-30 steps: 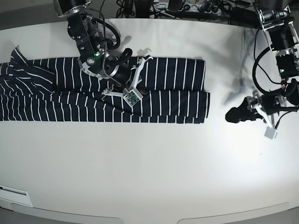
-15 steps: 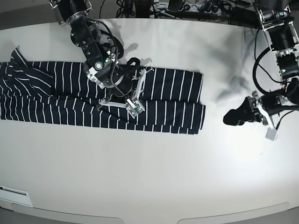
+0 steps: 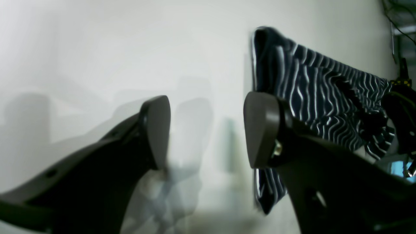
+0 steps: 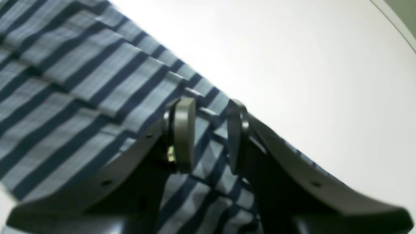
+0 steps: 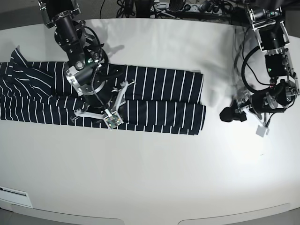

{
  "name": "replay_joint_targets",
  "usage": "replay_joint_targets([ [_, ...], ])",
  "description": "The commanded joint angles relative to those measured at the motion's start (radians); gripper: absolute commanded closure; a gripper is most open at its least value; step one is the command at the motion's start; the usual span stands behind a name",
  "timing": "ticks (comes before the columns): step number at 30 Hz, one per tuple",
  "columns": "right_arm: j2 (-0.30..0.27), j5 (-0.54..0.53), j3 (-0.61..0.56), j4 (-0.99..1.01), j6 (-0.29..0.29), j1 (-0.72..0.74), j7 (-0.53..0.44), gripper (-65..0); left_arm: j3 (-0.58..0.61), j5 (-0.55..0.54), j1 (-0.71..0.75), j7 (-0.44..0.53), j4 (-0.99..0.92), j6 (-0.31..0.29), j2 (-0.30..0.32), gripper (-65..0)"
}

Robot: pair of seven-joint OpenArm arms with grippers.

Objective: Fold the T-shirt properly
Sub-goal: 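Reposition the right gripper along the strip and grasp both ends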

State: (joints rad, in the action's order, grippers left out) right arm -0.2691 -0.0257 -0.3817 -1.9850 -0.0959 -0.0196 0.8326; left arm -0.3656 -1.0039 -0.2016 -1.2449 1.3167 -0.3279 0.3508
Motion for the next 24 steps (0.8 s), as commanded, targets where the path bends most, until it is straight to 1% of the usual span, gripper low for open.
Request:
replay_joint_targets([
  [1, -0.02, 0.003, 0.018, -0.021, 0.005, 0.016, -0.024, -20.2, 0.0, -0.014, -0.023, 0.015, 0.014, 0.008, -0.006, -37.5],
  [5, -0.087, -0.003, 0.065, -0.021, 0.02, 0.013, -0.024, -20.2, 0.025, 0.01, -0.023, 0.015, 0.003, 0.009, -0.091, -37.5],
  [8, -0.121, -0.003, 0.081, -0.021, 0.031, 0.013, -0.017, -20.2, 0.043, 0.04, -0.024, 0.016, -0.015, 0.031, -0.153, -37.5],
  [11, -0.151, -0.003, 0.082, -0.021, 0.04, 0.013, -0.016, -20.2, 0.055, 0.054, -0.023, 0.014, -0.017, 0.031, -0.204, -37.5],
  [15, -0.161, -0.003, 0.082, -0.021, 0.04, 0.014, -0.016, -20.2, 0.08, 0.055, -0.02, 0.01, -0.017, 0.031, -0.244, -37.5],
  [20, -0.161, -0.003, 0.082, -0.021, 0.039, 0.014, -0.017, -20.2, 0.165, 0.061, -0.012, 0.011, -0.017, 0.03, -0.286, -37.5],
  [23, -0.161, -0.003, 0.082, -0.021, 0.032, 0.014, -0.017, -20.2, 0.207, 0.062, -0.013, 0.015, -0.017, 0.03, -0.298, -37.5],
  [24, -0.161, -0.002, 0.082, -0.021, 0.032, 0.014, -0.016, -20.2, 0.215, 0.062, -0.013, 0.016, -0.017, 0.028, -0.298, -36.6],
])
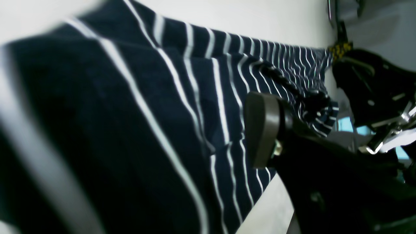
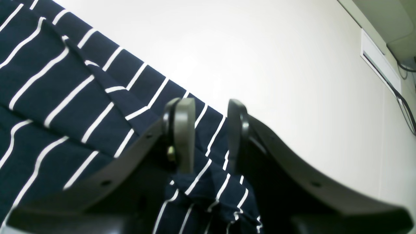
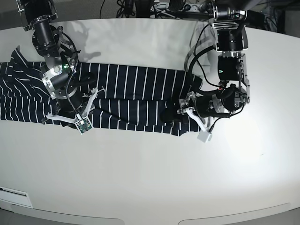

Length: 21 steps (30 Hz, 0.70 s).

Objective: Fold the T-shirt properly
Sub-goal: 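Reposition the right gripper along the strip and grasp both ends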

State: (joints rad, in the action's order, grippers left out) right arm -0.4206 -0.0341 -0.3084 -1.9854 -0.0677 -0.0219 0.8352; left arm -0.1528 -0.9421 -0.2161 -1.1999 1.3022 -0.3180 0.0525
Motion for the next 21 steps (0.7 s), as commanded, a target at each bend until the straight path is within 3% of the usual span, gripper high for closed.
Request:
replay_joint_targets([
  [1, -0.01, 0.007, 0.008, -0.021, 0.005, 0.016, -0.019, -20.2, 0.006, 0.0, 0.001, -0.027, -0.002, 0.011, 0.0, -33.0],
  [2, -0.01, 0.009, 0.008, -0.021, 0.005, 0.017, -0.019, -20.2, 0.008, 0.004, -0.001, -0.026, -0.002, 0.006, 0.0, -26.2],
  [4, -0.01, 0.009, 0.008, -0.023, 0.006, 0.019, -0.019, -20.2, 0.008, 0.028, -0.01, -0.015, -0.002, 0.004, 0.0, -3.7],
  [5, -0.01, 0.009, 0.008, -0.024, 0.017, 0.023, -0.02, -20.2, 0.008, 0.048, -0.014, -0.002, -0.002, 0.004, 0.0, 0.0],
  [8, -0.01, 0.016, 0.008, -0.045, 0.045, 0.039, -0.023, -20.2, 0.008, 0.097, -0.032, 0.013, -0.002, -0.007, 0.007, 0.0],
  [12, -0.034, 0.138, 0.019, -0.071, 0.197, 0.061, -0.02, -19.3, 0.006, 0.13, -0.052, 0.014, -0.002, -0.003, 0.042, 0.0],
  [13, -0.046, 0.161, 0.035, -0.071, 0.228, 0.061, -0.008, -15.9, 0.006, 0.13, -0.056, 0.014, -0.002, -0.003, 0.057, 0.0],
  [14, -0.057, 0.172, 0.055, -0.071, 0.233, 0.06, 0.011, -8.0, 0.006, 0.13, -0.06, 0.015, -0.002, -0.003, 0.075, 0.0],
  [15, -0.071, 0.169, 0.08, -0.071, 0.23, 0.055, 0.032, 0.0, 0.006, 0.13, -0.062, 0.015, -0.002, -0.003, 0.093, 0.0],
  [18, -0.108, 0.132, 0.179, -0.071, 0.183, 0.014, 0.021, 0.0, 0.006, 0.129, -0.067, 0.019, -0.002, -0.002, 0.153, 0.0],
  [21, -0.135, -0.036, 0.297, -0.069, 0.106, -0.033, 0.026, 0.0, 0.003, 0.085, -0.067, 0.018, -0.002, -0.002, 0.209, 0.0],
])
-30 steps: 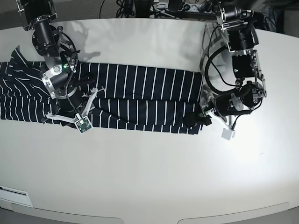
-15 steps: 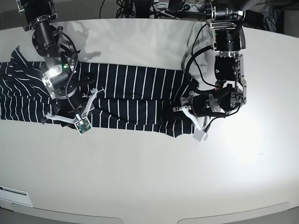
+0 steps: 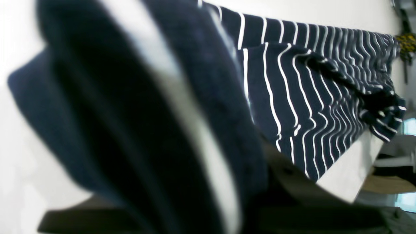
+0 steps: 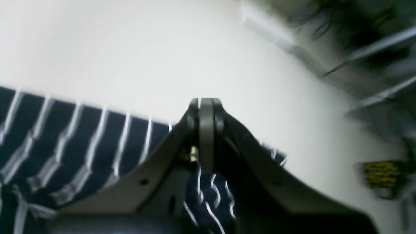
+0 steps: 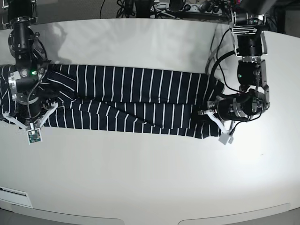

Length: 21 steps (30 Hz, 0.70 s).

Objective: Fold the T-shirt properly
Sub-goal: 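Reposition the right gripper along the strip and grasp both ends, then fold the strip end held by the left gripper toward the right gripper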

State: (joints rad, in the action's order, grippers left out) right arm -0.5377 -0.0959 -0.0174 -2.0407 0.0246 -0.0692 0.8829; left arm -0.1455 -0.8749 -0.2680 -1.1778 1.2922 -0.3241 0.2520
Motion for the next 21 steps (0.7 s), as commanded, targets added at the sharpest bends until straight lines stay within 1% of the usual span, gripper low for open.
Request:
replay_joint_targets([
  [1, -0.023, -0.036, 0.047, -0.009, -0.024, -0.003, -0.022, 0.0, -0.01, 0.001, -0.015, -0.007, 0.008, 0.003, 0.026, 0.0],
  [3, -0.023, -0.128, 0.113, 0.016, -0.097, -0.037, -0.038, 0.0, -0.026, -0.027, -0.015, -0.016, 0.008, 0.003, 0.055, 0.0],
  [5, -0.023, -0.165, 0.163, 0.061, -0.14, -0.056, -0.071, 0.0, -0.051, -0.051, -0.015, -0.027, 0.008, 0.002, 0.083, 0.0],
  [7, -0.023, -0.206, 0.2, 0.123, -0.18, -0.057, -0.091, 0.0, -0.078, -0.081, -0.015, -0.034, 0.008, -0.017, 0.108, 0.0],
  [8, -0.023, -0.237, 0.211, 0.157, -0.216, -0.052, -0.103, 0.0, -0.09, -0.106, -0.014, -0.039, 0.008, -0.026, 0.121, 0.0],
  [10, -0.023, -0.272, 0.216, 0.228, -0.269, -0.047, -0.129, 0.0, -0.11, -0.158, -0.014, -0.062, 0.008, -0.05, 0.147, 0.0],
  [12, -0.022, -0.29, 0.216, 0.294, -0.296, -0.047, -0.166, 0.0, -0.126, -0.22, -0.014, -0.085, 0.008, -0.072, 0.171, 0.0],
  [15, -0.022, -0.302, 0.216, 0.378, -0.314, -0.047, -0.203, 0.0, -0.139, -0.3, -0.014, -0.107, 0.008, -0.103, 0.2, 0.0],
  [17, -0.022, -0.325, 0.216, 0.425, -0.328, -0.047, -0.21, 0.0, -0.139, -0.342, -0.015, -0.123, 0.008, -0.115, 0.213, 0.0],
  [19, -0.019, -0.355, 0.215, 0.467, -0.357, -0.047, -0.208, 0.0, -0.139, -0.382, -0.015, -0.142, 0.008, -0.133, 0.217, 0.0],
  [21, -0.004, -0.351, 0.215, 0.505, -0.376, -0.047, -0.209, 0.0, -0.139, -0.435, -0.014, -0.161, 0.008, -0.147, 0.216, 0.0],
])
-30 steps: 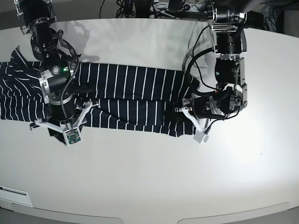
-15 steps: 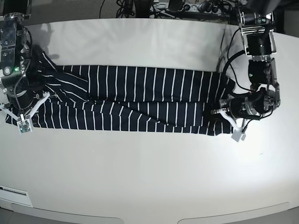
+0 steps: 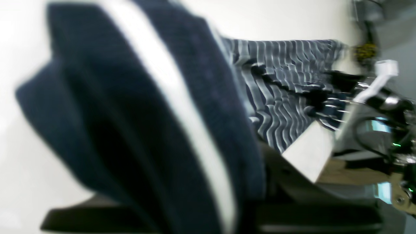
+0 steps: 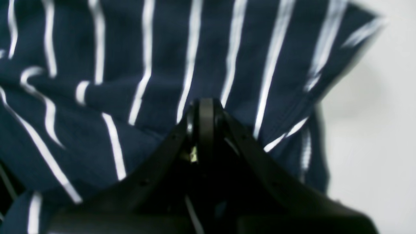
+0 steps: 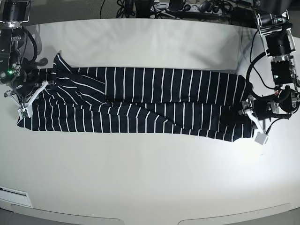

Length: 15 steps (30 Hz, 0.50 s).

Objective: Fold the T-shirt properly
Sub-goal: 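Fold the strip end held by the left gripper toward the right gripper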

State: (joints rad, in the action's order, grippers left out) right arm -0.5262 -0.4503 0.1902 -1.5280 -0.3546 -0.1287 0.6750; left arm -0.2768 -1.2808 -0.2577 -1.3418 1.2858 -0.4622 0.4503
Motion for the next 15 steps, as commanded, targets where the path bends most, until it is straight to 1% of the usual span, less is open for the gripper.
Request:
replay_joint_targets([
  [1, -0.005, 0.005, 0.008, 0.005, -0.005, 0.012, 0.0, 0.0, -0.008, -0.059, -0.025, -0.006, 0.015, -0.019, 0.018, 0.0],
  [5, 0.035, 0.005, 0.008, 0.014, -0.023, 0.01, 0.023, 0.0, -0.008, -0.203, -0.025, -0.054, 0.015, -0.063, 0.017, 0.0],
  [7, 0.047, 0.005, 0.008, 0.013, -0.024, 0.01, 0.039, 0.0, -0.008, -0.203, -0.026, -0.054, 0.017, -0.078, 0.014, 0.0],
  [11, 0.05, -0.034, 0.007, -0.001, -0.023, 0.01, 0.082, 0.0, -0.008, -0.203, -0.025, -0.054, 0.021, -0.077, -0.01, 0.0],
  [13, 0.05, -0.053, 0.007, -0.018, -0.024, 0.01, 0.105, 0.0, -0.008, -0.203, -0.026, -0.054, 0.021, -0.077, -0.036, 0.0],
  [15, 0.05, -0.055, 0.007, -0.04, -0.024, 0.01, 0.113, 0.0, -0.008, -0.203, -0.026, -0.054, 0.021, -0.077, -0.077, 0.0],
])
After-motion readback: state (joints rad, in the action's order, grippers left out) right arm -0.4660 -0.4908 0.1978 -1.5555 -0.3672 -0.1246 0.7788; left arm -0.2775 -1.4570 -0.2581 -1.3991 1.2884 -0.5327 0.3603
